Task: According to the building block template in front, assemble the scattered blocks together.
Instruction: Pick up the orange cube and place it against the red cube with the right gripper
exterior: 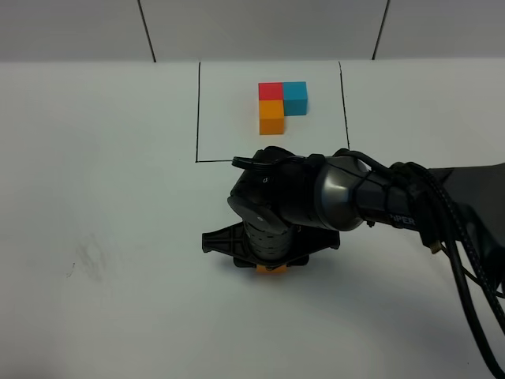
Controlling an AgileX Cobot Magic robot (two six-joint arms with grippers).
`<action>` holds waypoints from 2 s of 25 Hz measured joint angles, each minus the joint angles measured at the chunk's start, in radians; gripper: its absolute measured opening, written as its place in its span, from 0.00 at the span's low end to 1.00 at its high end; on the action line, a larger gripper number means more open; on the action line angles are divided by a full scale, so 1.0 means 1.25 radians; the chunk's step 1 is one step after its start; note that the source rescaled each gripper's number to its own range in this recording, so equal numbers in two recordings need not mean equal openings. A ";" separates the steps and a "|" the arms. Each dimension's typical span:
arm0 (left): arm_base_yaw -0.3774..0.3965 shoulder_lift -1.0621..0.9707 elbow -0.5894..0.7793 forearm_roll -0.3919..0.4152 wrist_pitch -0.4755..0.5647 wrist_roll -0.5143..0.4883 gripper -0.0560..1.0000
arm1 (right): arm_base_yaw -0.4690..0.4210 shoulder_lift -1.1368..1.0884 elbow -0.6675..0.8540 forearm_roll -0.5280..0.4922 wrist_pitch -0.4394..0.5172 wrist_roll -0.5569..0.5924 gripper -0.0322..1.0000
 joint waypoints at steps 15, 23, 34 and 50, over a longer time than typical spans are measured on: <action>0.000 0.000 0.000 0.000 0.000 0.000 0.69 | -0.034 0.029 -0.029 -0.039 -0.027 0.007 0.04; 0.000 0.000 0.000 0.000 0.000 0.000 0.69 | -0.034 0.032 -0.029 -0.056 -0.041 0.009 0.04; 0.000 0.000 0.000 0.000 0.000 0.000 0.69 | -0.034 0.039 -0.030 -0.063 -0.039 0.009 0.04; 0.000 0.000 0.000 0.000 0.000 0.000 0.69 | -0.037 0.009 -0.030 -0.013 0.003 -0.022 0.65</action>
